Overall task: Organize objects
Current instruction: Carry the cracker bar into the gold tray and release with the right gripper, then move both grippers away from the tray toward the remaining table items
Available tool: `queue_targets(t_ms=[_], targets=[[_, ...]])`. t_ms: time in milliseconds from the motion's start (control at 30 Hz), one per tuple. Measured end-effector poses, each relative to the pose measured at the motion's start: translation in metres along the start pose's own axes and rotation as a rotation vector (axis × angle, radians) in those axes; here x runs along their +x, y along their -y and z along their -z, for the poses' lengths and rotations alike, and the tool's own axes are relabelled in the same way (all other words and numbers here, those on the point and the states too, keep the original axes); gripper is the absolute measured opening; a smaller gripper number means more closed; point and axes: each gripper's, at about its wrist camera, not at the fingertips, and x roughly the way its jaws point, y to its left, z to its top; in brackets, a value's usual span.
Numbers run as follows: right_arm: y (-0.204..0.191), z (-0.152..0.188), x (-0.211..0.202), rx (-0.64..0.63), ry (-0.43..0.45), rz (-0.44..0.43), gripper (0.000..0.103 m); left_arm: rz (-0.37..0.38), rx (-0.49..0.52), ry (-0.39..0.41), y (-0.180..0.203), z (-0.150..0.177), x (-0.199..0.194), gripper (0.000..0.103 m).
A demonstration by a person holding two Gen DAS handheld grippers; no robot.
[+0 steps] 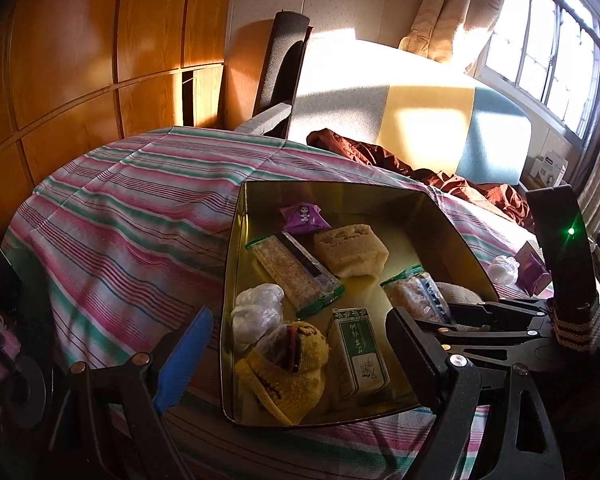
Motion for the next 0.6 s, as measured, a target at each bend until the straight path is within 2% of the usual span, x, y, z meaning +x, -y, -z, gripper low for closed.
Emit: queue_targets(t_ms=[100,333,600], targets=[[0.002,0.003,-0.003,0.009,0.006,-0.006,0.05,-0.003,0.001,-0.003,0.0,0.001,0.001,0.089],[0.013,0.005,-0.031,0.019,0.072,0.009,0.05,-0.007,0.013,-0.004,0.005,0.003,0.0,0.089],[0.044,0.011,-0.058,0.061,0.127,0.087,0.059,-0.003,0.04,-0.007,0.016,0.004,-0.001,0.089]])
